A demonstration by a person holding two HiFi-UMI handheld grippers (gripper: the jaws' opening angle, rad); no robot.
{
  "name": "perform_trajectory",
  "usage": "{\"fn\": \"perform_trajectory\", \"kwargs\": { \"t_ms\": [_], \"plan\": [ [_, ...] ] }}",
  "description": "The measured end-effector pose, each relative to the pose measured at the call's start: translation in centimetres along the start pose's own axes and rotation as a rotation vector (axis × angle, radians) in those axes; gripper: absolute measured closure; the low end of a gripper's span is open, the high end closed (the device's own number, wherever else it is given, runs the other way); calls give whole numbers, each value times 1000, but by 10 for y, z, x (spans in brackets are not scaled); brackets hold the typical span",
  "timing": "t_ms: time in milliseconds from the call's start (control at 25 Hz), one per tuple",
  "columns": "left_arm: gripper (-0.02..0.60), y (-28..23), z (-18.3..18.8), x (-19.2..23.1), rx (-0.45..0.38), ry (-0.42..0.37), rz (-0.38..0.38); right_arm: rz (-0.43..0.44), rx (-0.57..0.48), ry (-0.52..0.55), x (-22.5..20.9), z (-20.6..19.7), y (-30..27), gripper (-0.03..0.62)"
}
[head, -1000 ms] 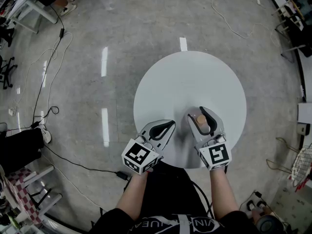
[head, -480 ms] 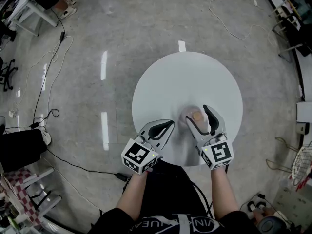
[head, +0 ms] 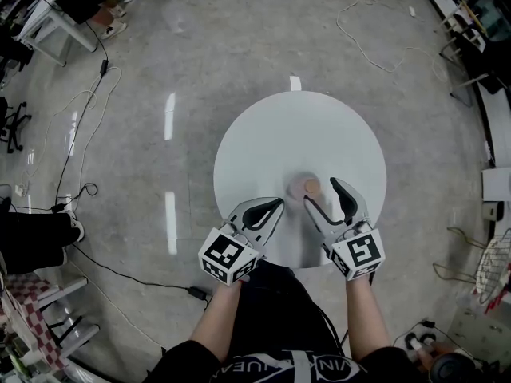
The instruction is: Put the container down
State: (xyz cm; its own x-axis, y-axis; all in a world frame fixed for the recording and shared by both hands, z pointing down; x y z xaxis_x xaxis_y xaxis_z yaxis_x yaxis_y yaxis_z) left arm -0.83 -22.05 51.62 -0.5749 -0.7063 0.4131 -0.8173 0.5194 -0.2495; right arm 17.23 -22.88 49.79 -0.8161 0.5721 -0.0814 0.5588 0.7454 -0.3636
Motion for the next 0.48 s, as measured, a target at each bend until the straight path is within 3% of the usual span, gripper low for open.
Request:
{"fn": "perform_trajectory", "kwargs": {
  "t_ms": [120,360,480],
  "plan": [
    [568,1,8,-6,-7,-10,6,-17,2,4,-2,7,9,349],
    [568,6,27,-13,-25,-36,16,-57,-2,21,-4,25,26,499],
    [568,12,37,-14,-32,-49,27,-57,-9,19,1,37,31,531]
  ]
}}
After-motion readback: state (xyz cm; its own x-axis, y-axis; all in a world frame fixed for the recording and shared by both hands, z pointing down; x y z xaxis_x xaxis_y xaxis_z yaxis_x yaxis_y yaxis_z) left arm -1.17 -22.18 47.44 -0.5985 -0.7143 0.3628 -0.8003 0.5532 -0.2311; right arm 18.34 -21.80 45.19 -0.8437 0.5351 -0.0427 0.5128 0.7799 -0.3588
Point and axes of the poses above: the fingertips, and each gripper's own axes: y backward along the fingers, x to its left, z out of its top, the point moved 8 cm from there along y, backward along the fingers, and after that the axes turned 3 degrees about -z, right-handed, at the moved point
